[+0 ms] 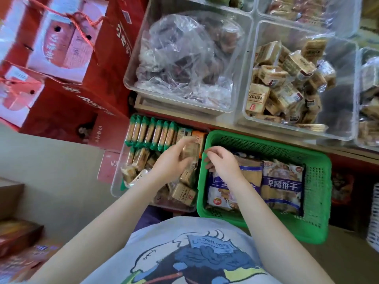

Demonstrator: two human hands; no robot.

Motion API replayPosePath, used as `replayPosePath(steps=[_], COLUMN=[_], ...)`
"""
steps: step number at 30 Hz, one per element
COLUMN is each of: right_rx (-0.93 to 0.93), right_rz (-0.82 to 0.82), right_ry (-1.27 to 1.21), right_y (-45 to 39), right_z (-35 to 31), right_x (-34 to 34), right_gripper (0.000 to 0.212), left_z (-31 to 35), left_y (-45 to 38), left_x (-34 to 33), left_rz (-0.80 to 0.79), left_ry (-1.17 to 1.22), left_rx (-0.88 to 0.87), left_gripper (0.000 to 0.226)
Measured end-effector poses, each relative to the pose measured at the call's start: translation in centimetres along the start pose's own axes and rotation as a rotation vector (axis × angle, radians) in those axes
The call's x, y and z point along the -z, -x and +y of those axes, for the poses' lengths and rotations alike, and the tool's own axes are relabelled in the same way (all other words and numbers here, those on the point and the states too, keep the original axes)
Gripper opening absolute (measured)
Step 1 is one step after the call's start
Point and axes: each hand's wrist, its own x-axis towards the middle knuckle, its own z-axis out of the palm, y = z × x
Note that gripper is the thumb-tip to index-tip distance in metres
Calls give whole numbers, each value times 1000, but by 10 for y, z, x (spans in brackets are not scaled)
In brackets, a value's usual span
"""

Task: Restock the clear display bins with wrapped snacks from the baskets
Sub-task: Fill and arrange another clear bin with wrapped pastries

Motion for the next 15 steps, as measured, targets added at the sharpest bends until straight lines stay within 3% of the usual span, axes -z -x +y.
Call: replayPosePath(steps=[2,3,5,7,10,13,15], right_rx=[-15,0,108,234,411,510,375], right_rz=[-107,-135,-92,113,533,963,986], right_ry=[-163,-233,-286,-214,-88,332,611], right_y=[7,10,21,31,38,24,10], right_z=[-16,-23,-40,-55,-69,-61,-51], right_x=[3,7,22,44,89,132,153], right_gripper=[31,39,32,17,24,35,45], left_z=[23,33,53,69,85,87,80], left_y=[5,3,-6,-17,-35,-52,-56], left_x=[15,20,25,27,30,28,22], left_rz=[15,32,106,266,485,401,317], left_ry=[248,297,231,51,-237,-524,-647], left_rx=[-55,-69,-112,-181,-337,-312,-246], left_gripper=[88,95,90,73,56,62,64])
